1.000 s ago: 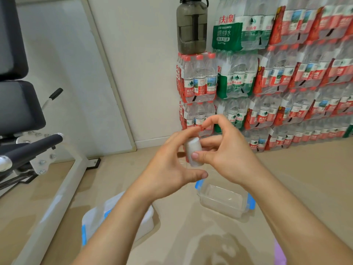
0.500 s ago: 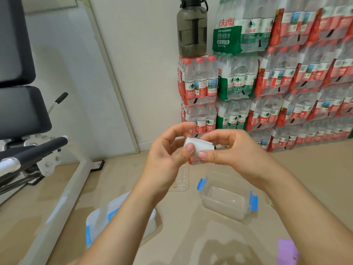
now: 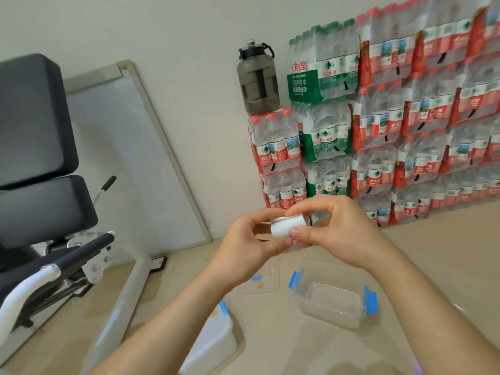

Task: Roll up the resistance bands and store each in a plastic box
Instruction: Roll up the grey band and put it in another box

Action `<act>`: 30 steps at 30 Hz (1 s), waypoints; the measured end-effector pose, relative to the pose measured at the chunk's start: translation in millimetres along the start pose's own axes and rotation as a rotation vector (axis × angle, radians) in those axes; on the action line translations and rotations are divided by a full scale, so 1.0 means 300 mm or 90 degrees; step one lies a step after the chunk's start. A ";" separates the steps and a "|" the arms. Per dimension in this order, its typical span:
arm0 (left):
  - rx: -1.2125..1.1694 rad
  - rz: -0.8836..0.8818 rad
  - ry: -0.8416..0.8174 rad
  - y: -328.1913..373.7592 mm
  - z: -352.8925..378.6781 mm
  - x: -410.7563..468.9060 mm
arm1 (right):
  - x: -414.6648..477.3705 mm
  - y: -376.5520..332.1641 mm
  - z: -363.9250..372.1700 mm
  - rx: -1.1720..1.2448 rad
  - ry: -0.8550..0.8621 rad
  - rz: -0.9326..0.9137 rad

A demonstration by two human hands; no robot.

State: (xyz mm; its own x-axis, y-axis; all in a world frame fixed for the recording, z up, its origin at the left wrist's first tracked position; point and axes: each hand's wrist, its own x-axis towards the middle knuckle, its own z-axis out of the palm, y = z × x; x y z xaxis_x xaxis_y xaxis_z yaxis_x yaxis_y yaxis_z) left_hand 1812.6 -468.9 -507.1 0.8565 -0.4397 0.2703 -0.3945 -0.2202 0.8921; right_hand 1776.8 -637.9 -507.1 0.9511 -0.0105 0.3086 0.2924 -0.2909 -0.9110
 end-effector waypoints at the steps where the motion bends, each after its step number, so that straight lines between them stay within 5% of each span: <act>1: 0.069 0.033 0.003 0.001 0.006 0.011 | 0.004 0.003 -0.011 0.008 -0.001 0.003; 5: 0.427 0.272 0.016 -0.028 0.004 0.087 | 0.036 0.050 -0.048 0.117 0.024 0.060; 9: 0.624 0.525 0.011 -0.120 0.011 0.186 | 0.072 0.128 -0.056 0.349 0.030 0.199; 16: 0.706 0.631 0.018 -0.423 0.076 0.329 | 0.220 0.354 -0.023 0.334 0.089 0.447; 20: 0.642 0.548 0.072 -0.632 0.152 0.413 | 0.299 0.576 0.049 0.485 0.173 0.529; 24: 0.516 0.372 -0.063 -0.926 0.228 0.418 | 0.294 0.871 0.156 0.607 0.295 0.572; 27: 0.405 0.106 -0.185 -1.134 0.272 0.389 | 0.281 1.066 0.191 0.434 0.328 0.566; 30: 0.367 -0.141 -0.136 -1.346 0.293 0.417 | 0.290 1.210 0.206 0.220 0.324 0.552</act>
State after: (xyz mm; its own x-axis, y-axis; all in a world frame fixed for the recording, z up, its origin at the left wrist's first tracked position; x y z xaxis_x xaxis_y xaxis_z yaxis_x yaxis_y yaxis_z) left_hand 2049.7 -511.6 -865.3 0.8763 -0.4810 -0.0289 -0.3825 -0.7309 0.5652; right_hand 1971.8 -685.3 -828.0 0.7181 -0.5064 -0.4774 -0.3768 0.2939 -0.8785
